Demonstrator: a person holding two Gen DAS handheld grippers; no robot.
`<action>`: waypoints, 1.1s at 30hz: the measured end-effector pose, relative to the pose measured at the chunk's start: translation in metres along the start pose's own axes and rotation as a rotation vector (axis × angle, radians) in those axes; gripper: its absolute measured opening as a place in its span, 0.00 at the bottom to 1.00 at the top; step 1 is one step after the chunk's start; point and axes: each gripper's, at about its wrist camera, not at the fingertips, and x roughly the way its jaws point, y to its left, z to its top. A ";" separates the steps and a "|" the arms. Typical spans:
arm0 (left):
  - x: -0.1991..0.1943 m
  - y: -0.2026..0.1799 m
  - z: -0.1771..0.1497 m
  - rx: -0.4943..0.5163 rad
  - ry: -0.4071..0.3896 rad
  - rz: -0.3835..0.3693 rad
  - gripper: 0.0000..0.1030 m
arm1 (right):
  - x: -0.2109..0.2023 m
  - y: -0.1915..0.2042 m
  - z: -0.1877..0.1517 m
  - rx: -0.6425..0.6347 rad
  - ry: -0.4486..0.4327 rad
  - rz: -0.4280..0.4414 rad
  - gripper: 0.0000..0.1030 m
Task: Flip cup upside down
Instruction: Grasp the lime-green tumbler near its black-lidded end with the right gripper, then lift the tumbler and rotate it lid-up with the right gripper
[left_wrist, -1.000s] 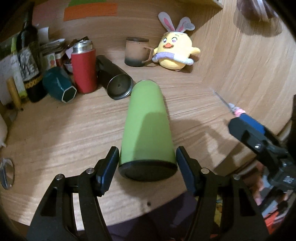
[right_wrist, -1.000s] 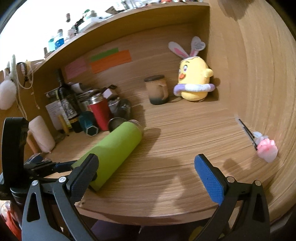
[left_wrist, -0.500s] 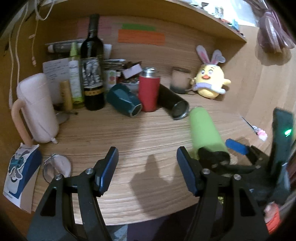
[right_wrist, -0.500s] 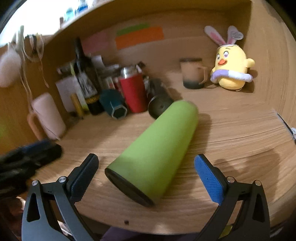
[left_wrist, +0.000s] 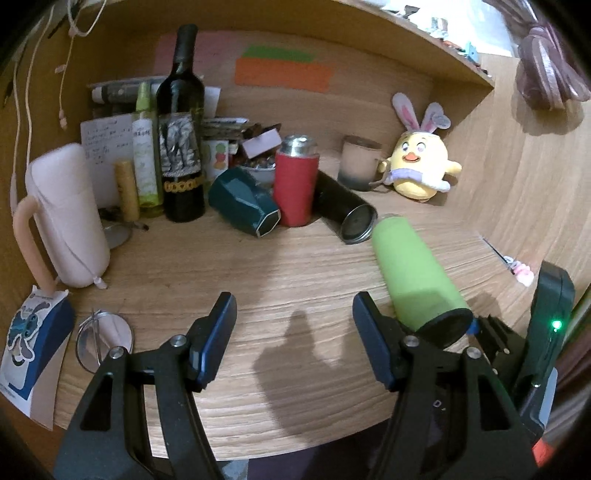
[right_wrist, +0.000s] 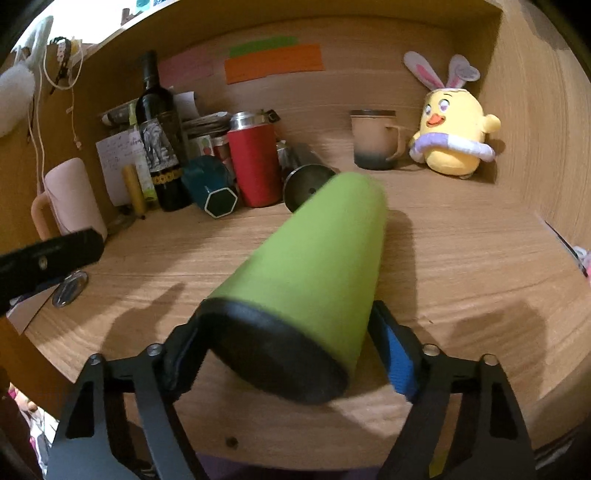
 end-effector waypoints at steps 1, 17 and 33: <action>-0.002 -0.003 0.001 0.007 -0.007 -0.001 0.63 | -0.004 -0.004 -0.001 0.000 -0.001 -0.006 0.68; -0.036 -0.055 0.027 0.080 -0.096 -0.146 0.63 | -0.083 -0.026 0.016 -0.030 -0.169 0.023 0.61; -0.018 -0.070 0.094 0.102 -0.086 -0.329 0.63 | -0.074 -0.011 0.077 -0.095 -0.222 0.112 0.61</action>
